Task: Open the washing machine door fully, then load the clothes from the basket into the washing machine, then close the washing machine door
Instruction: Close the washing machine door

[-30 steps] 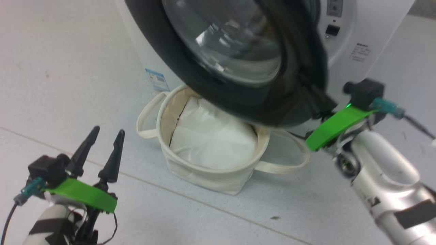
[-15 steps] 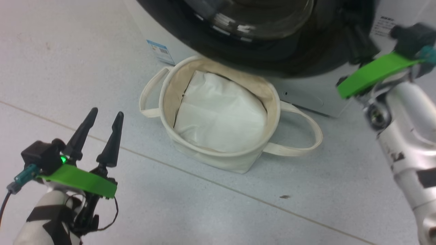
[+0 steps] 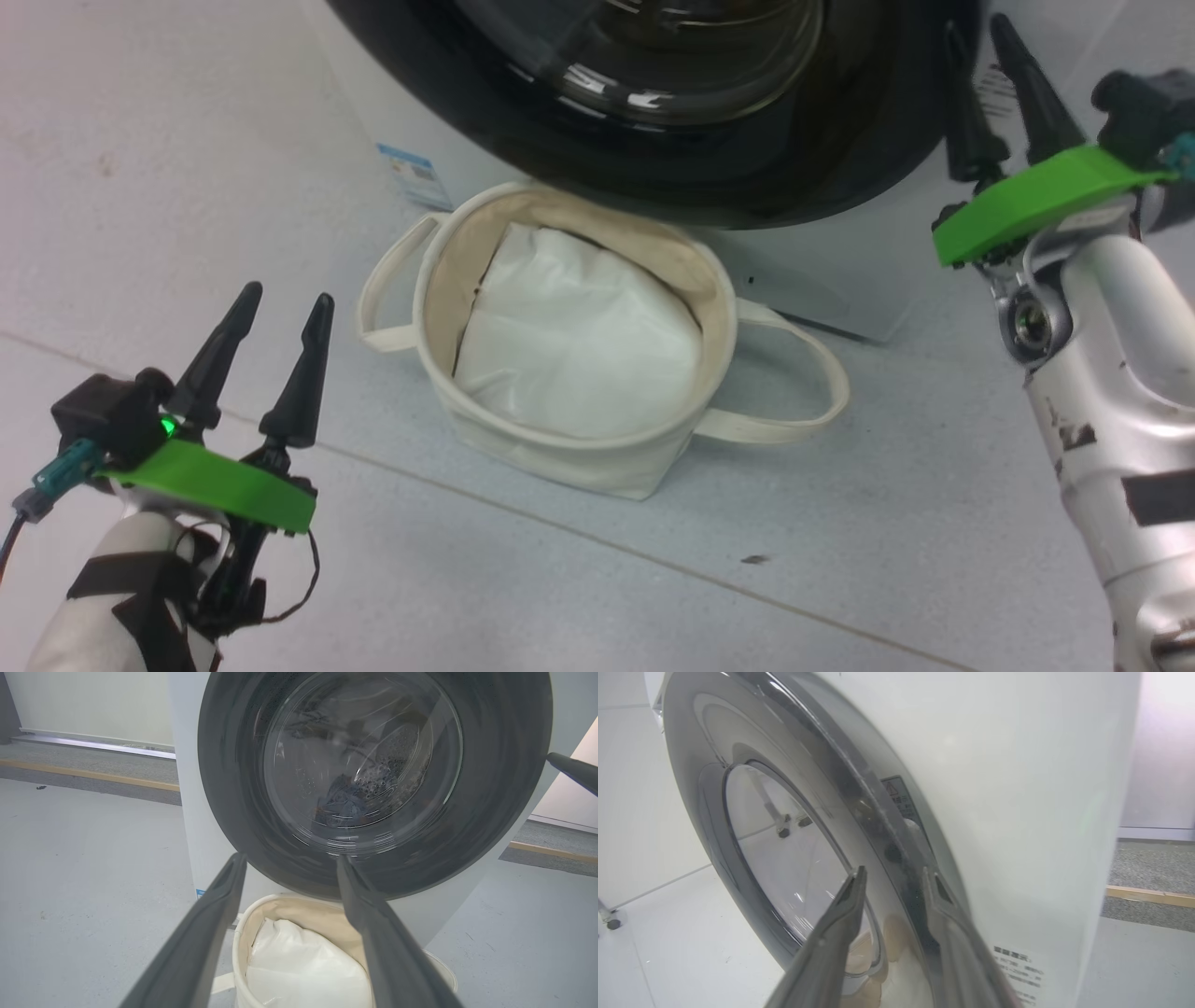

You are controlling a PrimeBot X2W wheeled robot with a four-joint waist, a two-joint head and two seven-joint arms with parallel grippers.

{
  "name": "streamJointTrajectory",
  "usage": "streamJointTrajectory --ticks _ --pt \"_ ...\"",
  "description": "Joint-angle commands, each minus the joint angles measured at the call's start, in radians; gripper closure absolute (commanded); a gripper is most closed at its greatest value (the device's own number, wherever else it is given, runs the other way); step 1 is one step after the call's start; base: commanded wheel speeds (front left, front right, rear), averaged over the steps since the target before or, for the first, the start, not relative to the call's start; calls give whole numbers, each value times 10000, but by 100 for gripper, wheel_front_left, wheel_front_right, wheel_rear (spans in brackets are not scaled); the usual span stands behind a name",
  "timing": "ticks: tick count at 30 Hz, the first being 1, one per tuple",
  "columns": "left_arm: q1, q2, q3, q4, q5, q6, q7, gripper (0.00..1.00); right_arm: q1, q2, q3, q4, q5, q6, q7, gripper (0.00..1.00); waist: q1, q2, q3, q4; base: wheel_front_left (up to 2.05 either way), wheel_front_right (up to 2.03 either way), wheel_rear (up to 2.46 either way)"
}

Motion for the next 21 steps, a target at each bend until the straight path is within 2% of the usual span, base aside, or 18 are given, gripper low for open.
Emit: streamJointTrajectory --ticks 1,7,12,21 --pt "-128 468 509 -223 59 -57 -120 0 185 185 34 -363 57 -23 -124 0 1 0 -250 -244 0 0 0" --pt "52 627 515 -72 91 -57 -120 0 1264 409 353 -1119 231 -23 -124 0 1 0 -882 -876 0 0 0" --pt "250 759 528 151 213 -57 -120 0 2397 309 812 -1780 407 -23 -124 0 1 0 -1504 -1377 0 0 0" --pt "1100 786 994 537 320 -57 -120 0 4701 176 244 -3103 722 -23 -124 0 1 0 -2699 -2227 0 0 0"
